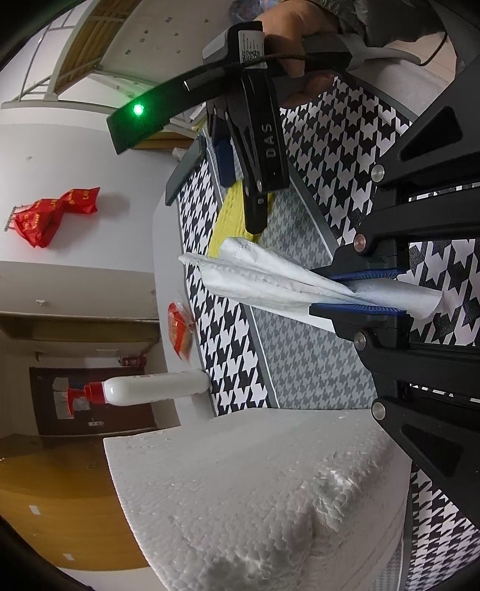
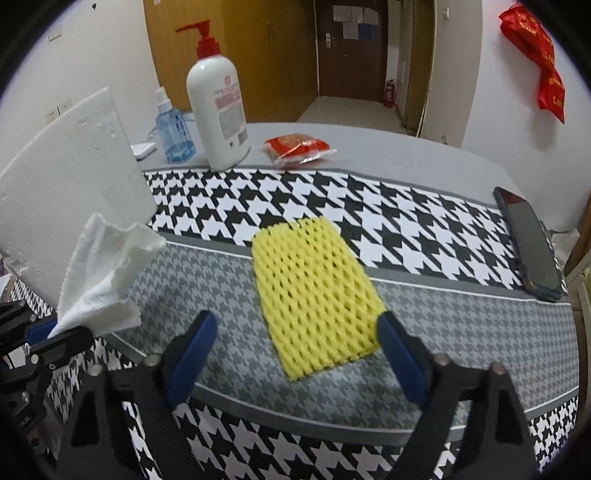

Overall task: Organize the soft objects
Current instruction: 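Grasp the yellow foam net sleeve with the right tool while the left tool holds the tissues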

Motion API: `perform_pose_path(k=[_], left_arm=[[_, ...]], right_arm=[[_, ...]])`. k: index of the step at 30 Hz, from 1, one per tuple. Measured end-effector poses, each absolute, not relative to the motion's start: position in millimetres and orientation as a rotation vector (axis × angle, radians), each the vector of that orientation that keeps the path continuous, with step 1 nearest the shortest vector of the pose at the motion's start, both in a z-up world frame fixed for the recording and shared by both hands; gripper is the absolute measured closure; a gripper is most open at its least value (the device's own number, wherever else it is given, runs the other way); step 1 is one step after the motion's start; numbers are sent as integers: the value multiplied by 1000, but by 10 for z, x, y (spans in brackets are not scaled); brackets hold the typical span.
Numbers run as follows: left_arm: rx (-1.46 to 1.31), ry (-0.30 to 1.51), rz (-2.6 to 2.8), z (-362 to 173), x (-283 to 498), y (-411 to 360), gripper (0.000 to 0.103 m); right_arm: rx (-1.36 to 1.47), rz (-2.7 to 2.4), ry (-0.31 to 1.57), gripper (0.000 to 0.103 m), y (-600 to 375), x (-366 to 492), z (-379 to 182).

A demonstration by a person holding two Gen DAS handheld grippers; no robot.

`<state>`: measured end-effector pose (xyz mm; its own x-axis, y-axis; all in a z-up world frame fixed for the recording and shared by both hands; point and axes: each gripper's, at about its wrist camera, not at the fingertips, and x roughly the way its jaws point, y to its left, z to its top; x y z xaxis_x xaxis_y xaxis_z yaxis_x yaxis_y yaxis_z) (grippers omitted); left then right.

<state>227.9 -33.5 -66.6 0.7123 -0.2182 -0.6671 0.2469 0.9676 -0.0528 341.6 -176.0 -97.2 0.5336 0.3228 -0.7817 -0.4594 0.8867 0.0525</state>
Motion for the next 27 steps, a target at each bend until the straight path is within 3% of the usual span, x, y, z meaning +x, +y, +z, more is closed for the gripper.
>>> perform_pose_path(k=[10, 12, 14, 16, 27], left_arm=[[32, 736, -252, -667, 2275, -311, 91], [25, 736, -253, -666, 2270, -302, 91], [24, 733, -246, -651, 2253, -299, 91], [21, 725, -244, -631, 2222, -293, 91], [7, 669, -233, -488, 1991, -271, 91]], right_arm=[[-157, 451, 925, 46, -1770, 3521, -1055], [-141, 444, 928, 54, -1813, 3556, -1064], [-143, 423, 921, 75, -1855, 3537, -1044], [-110, 436, 926, 81, -1910, 3511, -1032], [-15, 503, 791, 82, -2119, 2928, -620]])
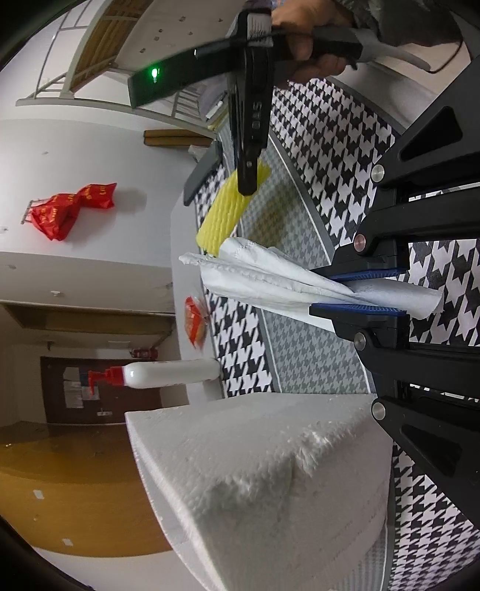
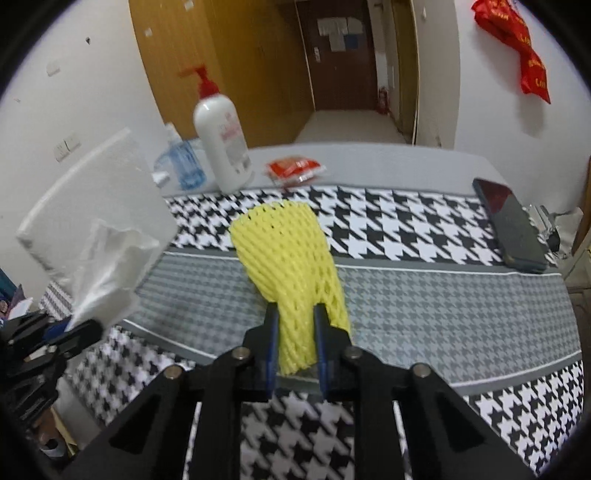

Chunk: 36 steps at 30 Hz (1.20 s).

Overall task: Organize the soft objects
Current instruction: 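Grasp the yellow foam net sleeve with the right tool while the left tool holds the tissues, then lift the yellow foam net with the right tool while the left tool holds the tissues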

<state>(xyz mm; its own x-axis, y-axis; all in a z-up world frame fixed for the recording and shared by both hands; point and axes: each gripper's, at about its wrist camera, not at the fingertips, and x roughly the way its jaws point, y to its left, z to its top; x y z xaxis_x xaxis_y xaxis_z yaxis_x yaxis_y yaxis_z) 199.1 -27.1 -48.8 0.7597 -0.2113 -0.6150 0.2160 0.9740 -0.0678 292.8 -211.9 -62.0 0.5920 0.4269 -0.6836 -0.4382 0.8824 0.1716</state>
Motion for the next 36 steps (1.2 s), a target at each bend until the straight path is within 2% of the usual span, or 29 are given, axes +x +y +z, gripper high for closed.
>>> perform_pose_path(k=[12, 36], left_arm=[[19, 589, -221, -283, 1713, -290, 91], [17, 453, -150, 10, 1098, -55, 91]], right_arm=[[22, 526, 632, 82, -2185, 2262, -286], [32, 578, 477, 82, -2108, 1536, 35]])
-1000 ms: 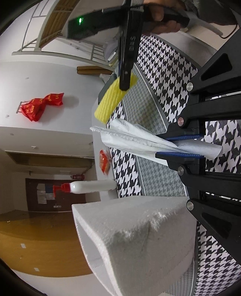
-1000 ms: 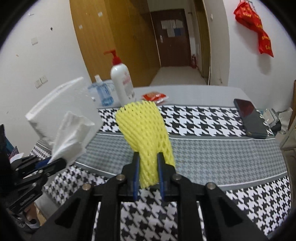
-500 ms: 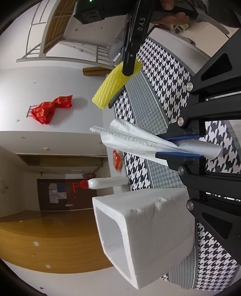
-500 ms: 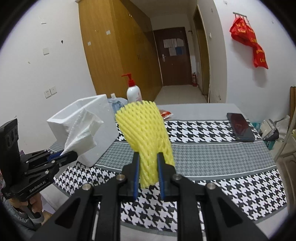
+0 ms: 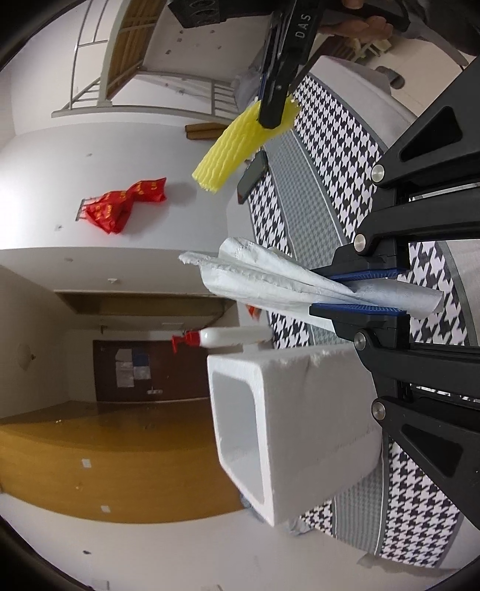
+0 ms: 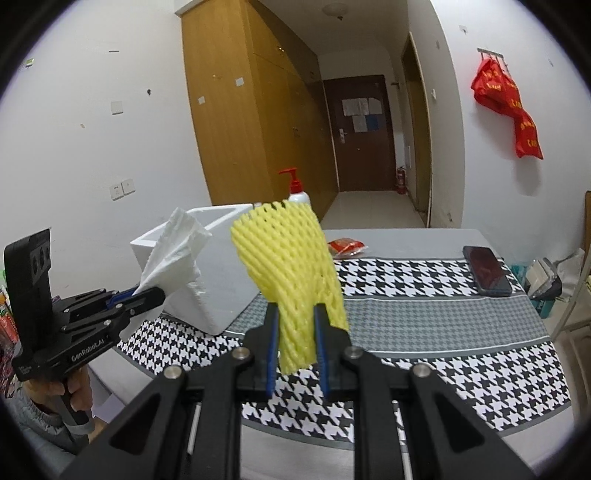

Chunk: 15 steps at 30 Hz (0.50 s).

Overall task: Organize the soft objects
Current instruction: 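Lift the yellow foam net with the right tool while the left tool holds the tissues, then carry the foam net and tissues over the white foam box with both tools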

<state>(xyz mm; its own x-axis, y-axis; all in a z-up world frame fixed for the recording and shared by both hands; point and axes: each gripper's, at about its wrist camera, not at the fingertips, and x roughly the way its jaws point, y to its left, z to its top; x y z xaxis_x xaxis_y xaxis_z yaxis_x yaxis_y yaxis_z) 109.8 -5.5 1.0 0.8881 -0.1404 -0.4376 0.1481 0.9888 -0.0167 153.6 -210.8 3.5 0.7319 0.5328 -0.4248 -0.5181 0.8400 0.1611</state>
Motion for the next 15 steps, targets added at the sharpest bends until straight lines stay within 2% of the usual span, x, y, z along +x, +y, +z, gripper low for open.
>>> perform_pose_path(k=[15], left_arm=[[1, 440, -47, 42, 914, 299, 91]], right_arm=[[-8, 675, 470, 82, -1714, 1457, 25]])
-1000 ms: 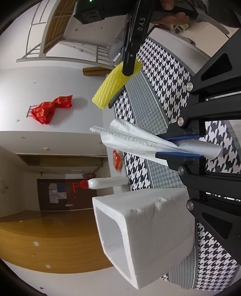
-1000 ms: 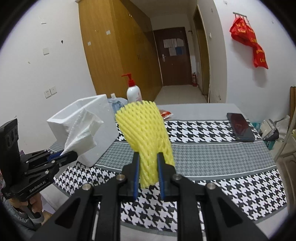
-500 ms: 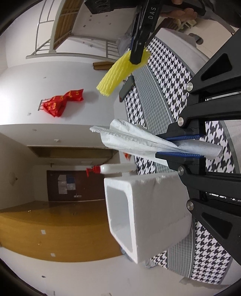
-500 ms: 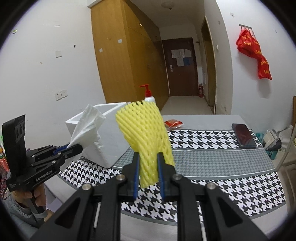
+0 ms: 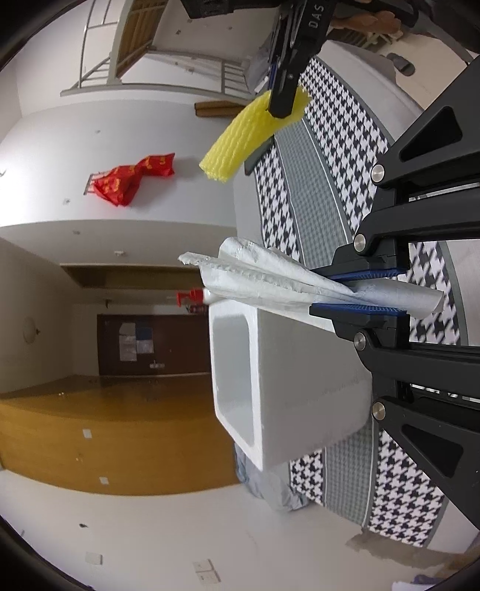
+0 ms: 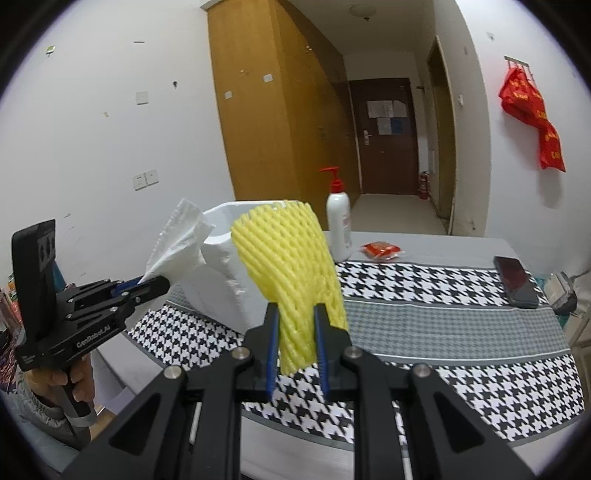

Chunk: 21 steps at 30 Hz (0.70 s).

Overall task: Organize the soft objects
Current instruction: 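Carry the foam net and tissues over the white foam box with both tools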

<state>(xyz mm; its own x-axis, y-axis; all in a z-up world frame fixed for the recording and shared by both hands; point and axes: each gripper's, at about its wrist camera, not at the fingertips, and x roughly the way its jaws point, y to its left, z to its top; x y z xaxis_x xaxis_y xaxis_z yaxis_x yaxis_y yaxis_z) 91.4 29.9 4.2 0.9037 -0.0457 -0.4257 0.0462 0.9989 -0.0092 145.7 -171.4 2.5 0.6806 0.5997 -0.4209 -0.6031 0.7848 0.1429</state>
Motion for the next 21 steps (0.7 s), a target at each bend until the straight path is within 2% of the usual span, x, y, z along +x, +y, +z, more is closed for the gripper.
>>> perform_pose_path(k=[21], left_arm=[[-48, 438, 113, 6, 668, 790, 91]], right_arm=[[-76, 886, 505, 82, -1010, 1411, -33]])
